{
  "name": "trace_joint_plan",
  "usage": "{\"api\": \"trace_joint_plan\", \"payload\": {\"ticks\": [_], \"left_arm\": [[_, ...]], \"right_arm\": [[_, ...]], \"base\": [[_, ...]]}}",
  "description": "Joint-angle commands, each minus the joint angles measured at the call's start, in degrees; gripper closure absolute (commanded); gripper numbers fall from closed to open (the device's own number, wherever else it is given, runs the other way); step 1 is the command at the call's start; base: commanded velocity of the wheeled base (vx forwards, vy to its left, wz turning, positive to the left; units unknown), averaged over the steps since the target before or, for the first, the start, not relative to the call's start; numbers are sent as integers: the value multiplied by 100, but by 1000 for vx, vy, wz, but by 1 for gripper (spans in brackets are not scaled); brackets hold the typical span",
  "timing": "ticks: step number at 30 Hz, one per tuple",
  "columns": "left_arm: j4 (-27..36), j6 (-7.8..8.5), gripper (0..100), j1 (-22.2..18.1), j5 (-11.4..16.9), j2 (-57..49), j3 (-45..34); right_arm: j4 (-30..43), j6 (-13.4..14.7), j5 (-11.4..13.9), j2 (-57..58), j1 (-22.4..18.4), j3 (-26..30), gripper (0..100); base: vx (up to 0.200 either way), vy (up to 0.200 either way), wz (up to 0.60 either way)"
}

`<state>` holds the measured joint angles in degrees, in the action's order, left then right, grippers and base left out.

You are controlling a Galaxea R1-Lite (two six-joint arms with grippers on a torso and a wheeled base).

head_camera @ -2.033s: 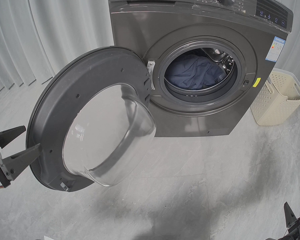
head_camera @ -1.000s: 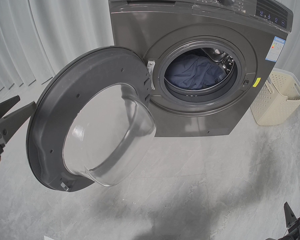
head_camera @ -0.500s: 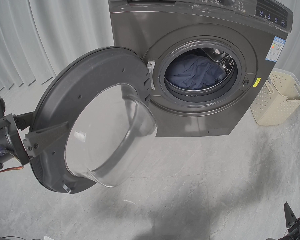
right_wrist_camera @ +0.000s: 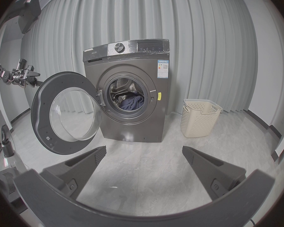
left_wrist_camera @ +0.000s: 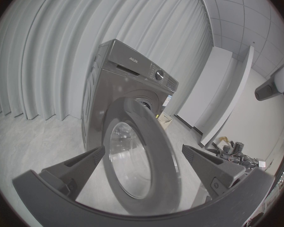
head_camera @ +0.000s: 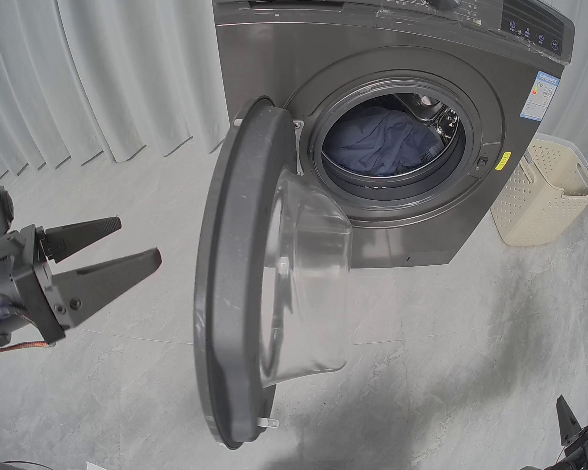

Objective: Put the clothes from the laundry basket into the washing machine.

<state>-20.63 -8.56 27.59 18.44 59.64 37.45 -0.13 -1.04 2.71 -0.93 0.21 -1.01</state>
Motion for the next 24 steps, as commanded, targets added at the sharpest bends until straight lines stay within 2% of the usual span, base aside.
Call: {"api": "trace_joint_plan", "payload": {"ticks": [1,7,12,14,18,24], "left_arm": [[-293,21,0,-245,-131,347,17],[-926,21,0,-711,-254,927,52],[-1031,38,0,-632,-262,1252,43],[-1040,38,0,-447,-289,1428,140],[-1163,3,0,-122,-623,1797,430],[-1409,-6,0,388,-799,2263,764]], "right_arm": [[-4,7,2,93,6,101,0],[-4,7,2,93,6,101,0],[-4,16,2,93,6,101,0],[-4,16,2,93,6,101,0],[-4,16,2,93,6,101,0],[-4,16,2,93,6,101,0]], "base": [[0,0,0],[0,0,0],[0,0,0],[0,0,0],[0,0,0],[0,0,0]]}}
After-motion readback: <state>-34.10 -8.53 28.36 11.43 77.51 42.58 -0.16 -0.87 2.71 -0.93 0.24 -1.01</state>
